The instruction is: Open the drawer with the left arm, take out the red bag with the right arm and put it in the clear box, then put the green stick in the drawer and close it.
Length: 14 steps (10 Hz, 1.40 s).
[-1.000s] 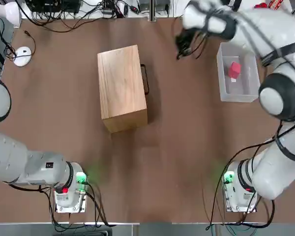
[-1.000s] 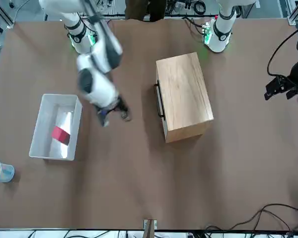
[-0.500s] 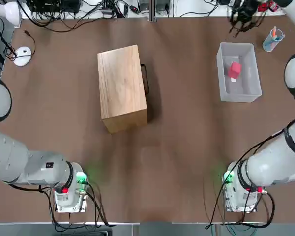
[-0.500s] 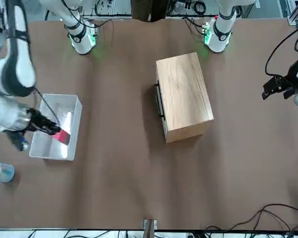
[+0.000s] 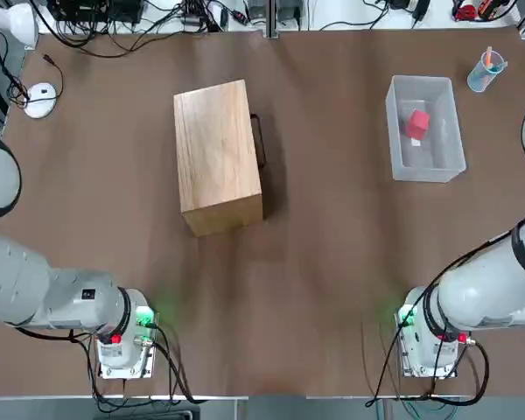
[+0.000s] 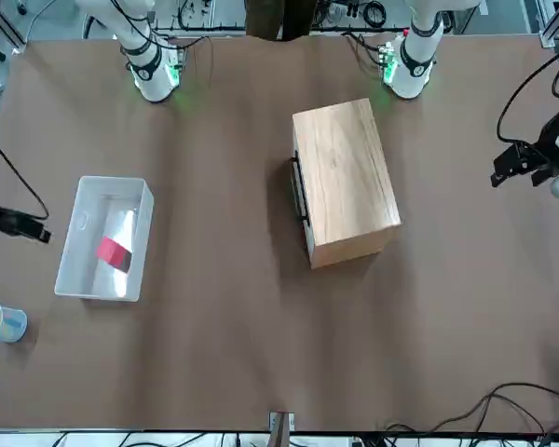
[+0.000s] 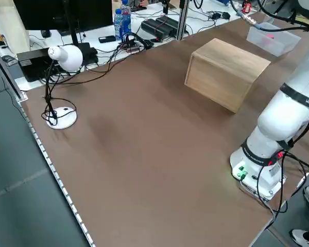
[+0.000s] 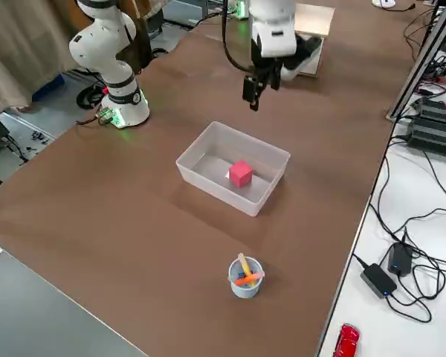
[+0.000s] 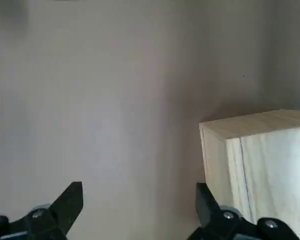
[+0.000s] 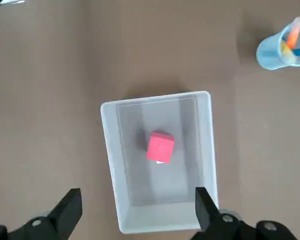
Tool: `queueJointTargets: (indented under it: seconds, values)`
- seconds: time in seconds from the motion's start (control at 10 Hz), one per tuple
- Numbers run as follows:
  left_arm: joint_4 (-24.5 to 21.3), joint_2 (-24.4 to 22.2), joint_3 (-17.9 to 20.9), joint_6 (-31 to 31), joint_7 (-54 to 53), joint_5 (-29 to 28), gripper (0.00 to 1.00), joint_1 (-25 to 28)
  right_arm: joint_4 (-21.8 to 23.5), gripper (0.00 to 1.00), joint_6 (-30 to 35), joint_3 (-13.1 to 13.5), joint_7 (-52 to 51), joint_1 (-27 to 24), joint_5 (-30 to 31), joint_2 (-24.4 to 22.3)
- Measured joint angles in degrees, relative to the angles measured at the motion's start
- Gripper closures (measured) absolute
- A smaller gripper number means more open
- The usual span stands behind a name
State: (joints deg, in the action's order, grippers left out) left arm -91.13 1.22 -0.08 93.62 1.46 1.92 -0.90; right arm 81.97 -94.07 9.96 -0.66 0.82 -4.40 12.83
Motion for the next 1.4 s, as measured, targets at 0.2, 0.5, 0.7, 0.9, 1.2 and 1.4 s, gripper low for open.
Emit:
queueJointTargets:
  seconds: [0.2, 0.5, 0.7, 0.9, 1.2, 1.4]
  values:
    - [0.0, 0.0, 0.0, 0.0, 0.0, 0.0, 0.0, 0.0, -0.2, 0.0, 4.0, -0.5, -0.3, 0.1, 1.0, -3.1]
    - [0.0, 0.0, 0.0, 0.0, 0.1, 0.0, 0.0, 0.0, 2.1, 0.0, 3.2, -0.6, -0.9, 0.3, 1.1, -4.5]
    - [0.0, 0.1, -0.1, 0.0, 0.3, 0.0, 0.0, 0.0, 4.5, 0.0, 1.6, -0.7, -1.0, 0.5, 1.3, -6.1]
    - [0.0, 0.1, -0.4, 0.0, 0.3, 0.0, 0.0, 0.0, 5.0, 0.0, 1.5, -0.8, -1.1, 0.7, 2.2, -6.8]
    - [0.0, 0.1, -0.6, 0.0, 0.5, 0.0, 0.0, 0.0, 5.4, 0.0, 1.3, -0.9, -1.1, 1.6, 2.6, -6.8]
    - [0.0, 0.1, -0.6, 0.0, 0.5, 0.0, 0.0, 0.0, 5.6, 0.0, 1.3, -0.9, -1.1, 1.6, 2.7, -6.8]
